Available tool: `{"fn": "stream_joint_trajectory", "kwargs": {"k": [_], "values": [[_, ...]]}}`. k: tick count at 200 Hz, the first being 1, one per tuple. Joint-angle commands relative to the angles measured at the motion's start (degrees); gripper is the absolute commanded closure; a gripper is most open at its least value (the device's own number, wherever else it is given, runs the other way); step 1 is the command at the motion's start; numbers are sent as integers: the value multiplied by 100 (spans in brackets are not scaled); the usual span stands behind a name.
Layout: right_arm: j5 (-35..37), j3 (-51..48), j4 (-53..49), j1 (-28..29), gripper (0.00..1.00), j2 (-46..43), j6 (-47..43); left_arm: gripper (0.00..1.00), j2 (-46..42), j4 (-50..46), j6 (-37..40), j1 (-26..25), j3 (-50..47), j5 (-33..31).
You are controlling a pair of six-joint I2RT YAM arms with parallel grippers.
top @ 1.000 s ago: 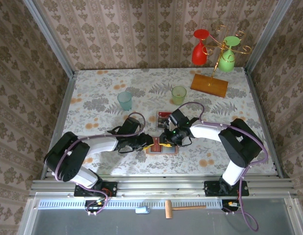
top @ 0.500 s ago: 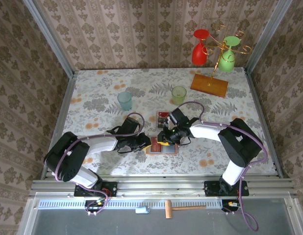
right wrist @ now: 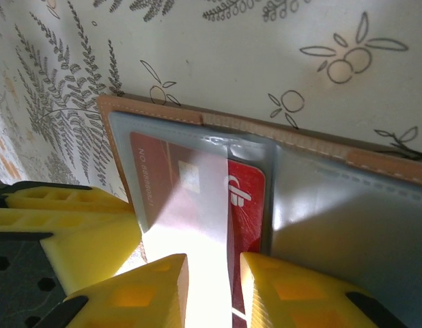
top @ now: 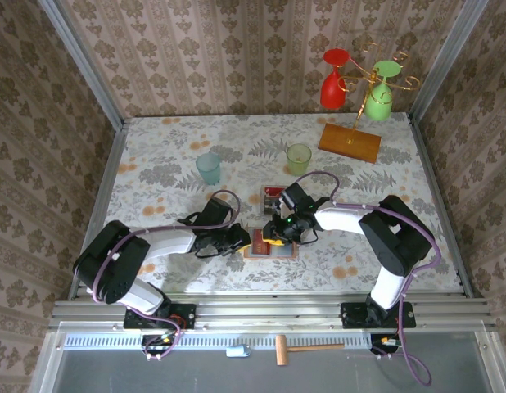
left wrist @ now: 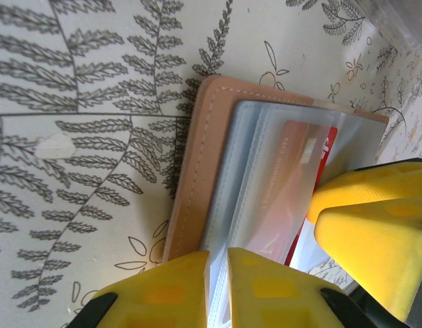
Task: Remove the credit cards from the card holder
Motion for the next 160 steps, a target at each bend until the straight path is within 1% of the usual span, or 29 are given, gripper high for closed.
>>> {"fn": "stream_joint_trajectory", "kwargs": {"k": [1, 117, 160], "values": [[282, 34, -475, 24, 72, -39, -165, 84, 20, -129, 54, 36, -104, -9], [558, 108, -601, 24, 72, -300, -260, 84, -82, -274, 90, 35, 34, -1], [653, 165, -709, 16, 72, -412, -294, 84, -174, -549, 240, 36, 282, -18]]}}
